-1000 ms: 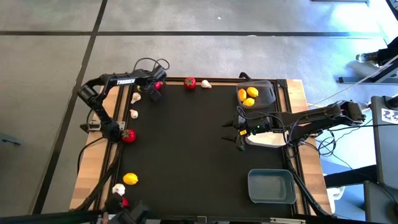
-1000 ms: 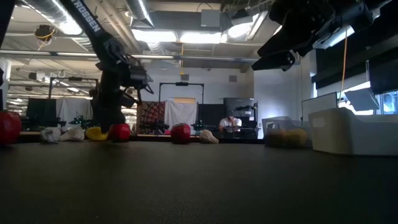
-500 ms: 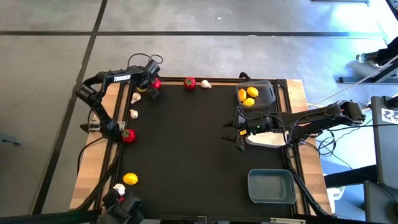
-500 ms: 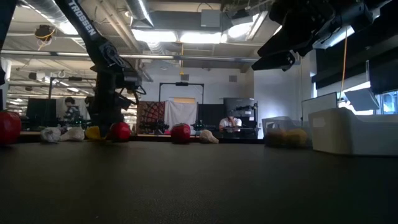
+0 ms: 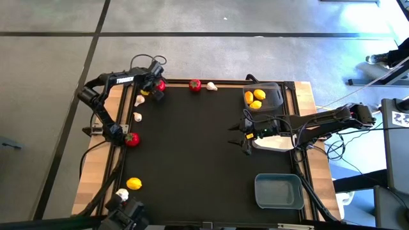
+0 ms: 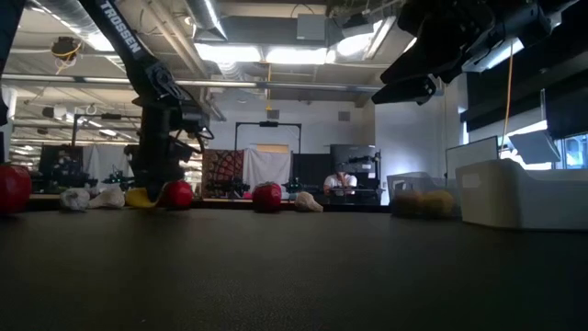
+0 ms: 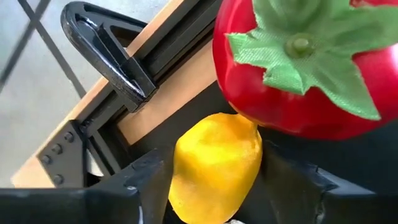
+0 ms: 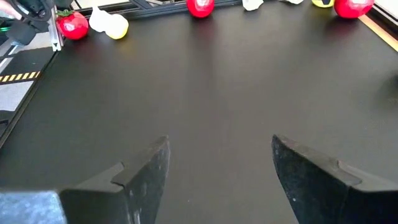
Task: Sort produce into baskets
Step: Put the lemon into the black bin
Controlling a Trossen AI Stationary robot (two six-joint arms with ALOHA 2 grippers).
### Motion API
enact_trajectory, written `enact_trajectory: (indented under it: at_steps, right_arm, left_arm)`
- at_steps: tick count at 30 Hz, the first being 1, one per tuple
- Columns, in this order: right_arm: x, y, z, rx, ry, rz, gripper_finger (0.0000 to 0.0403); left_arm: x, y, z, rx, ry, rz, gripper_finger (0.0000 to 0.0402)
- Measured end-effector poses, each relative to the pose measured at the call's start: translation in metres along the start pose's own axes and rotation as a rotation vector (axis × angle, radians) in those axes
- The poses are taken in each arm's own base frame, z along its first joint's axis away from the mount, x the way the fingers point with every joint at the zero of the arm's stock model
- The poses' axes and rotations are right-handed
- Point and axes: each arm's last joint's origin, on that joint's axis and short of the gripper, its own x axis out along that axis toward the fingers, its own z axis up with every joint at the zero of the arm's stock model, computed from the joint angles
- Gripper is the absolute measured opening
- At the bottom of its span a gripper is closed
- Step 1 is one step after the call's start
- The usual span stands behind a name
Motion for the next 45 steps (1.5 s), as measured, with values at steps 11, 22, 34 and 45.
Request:
enact_trajectory:
  at_steps: [11,22,34,45]
  right_arm:
    - [0.000,0.000,0.000,-0.001,0.000,0.000,0.0280]
    - [0.000,0.000,0.000,-0.003,-0.001,0.001,0.0280]
    - [0.000,0.000,0.000,-0.002,-0.001,0.001,0.0280]
    - [0.000,-0.001,0.001,0.031,-0.016,-0.030,0.0280]
  left_arm:
    - [-0.016,-0.011,-0.003,0.059,-0.013,-0.011,0.0173]
    - [-0.076,-0.028,-0.020,0.079,-0.130,-0.027,0.0171]
    - [-0.155,-0.060,-0.053,0.088,-0.429,-0.207,0.0171]
    - [-0.198,-0.098,-0.070,0.157,-0.674,-0.413,0.0182]
